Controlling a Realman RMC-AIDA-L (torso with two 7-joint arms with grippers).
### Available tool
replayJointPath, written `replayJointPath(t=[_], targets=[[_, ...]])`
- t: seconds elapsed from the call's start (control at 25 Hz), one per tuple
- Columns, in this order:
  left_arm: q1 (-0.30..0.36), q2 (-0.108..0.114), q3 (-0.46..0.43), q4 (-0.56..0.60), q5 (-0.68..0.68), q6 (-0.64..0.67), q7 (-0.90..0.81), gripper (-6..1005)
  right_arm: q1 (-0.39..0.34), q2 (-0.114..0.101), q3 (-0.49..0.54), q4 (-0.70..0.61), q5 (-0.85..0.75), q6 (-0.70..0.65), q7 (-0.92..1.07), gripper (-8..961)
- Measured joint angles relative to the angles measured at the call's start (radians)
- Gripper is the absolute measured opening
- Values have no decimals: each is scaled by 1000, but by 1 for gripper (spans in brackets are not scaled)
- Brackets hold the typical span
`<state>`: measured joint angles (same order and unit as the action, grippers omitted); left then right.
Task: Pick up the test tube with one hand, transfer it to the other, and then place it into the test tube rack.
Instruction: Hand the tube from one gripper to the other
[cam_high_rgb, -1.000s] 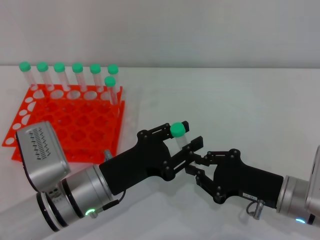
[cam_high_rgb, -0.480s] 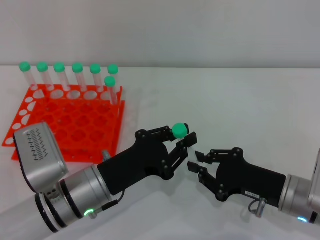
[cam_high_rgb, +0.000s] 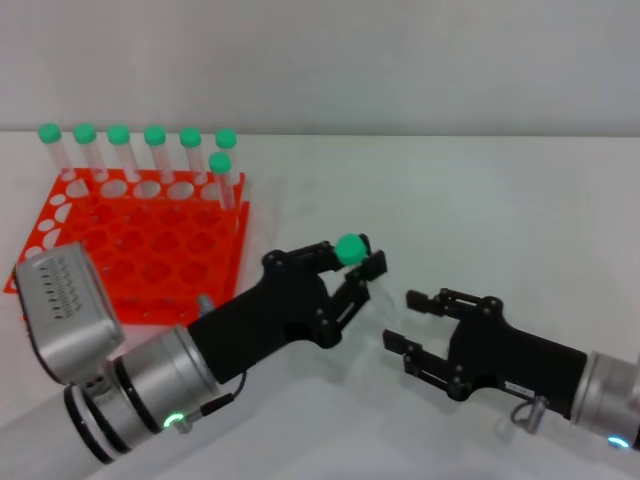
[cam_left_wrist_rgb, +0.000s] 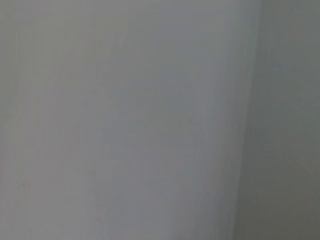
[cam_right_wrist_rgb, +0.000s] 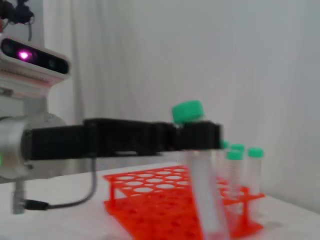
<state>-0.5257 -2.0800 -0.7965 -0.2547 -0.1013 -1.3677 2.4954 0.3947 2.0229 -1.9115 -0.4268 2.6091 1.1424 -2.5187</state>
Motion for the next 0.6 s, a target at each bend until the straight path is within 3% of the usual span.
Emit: replayJointPath(t=[0.16,0.4,0.6], targets=[[41,4,-16,15,-90,-39,39,216,-37,-2,62,10,0,1,-2,501],[144,5,-207,97,-155,-160,101,223,-75,-9,249,70,-1,11,-11,733],[188,0,-247,130,-294,-184,98,229,-89,-9,442,128,-1,94,-27,764]])
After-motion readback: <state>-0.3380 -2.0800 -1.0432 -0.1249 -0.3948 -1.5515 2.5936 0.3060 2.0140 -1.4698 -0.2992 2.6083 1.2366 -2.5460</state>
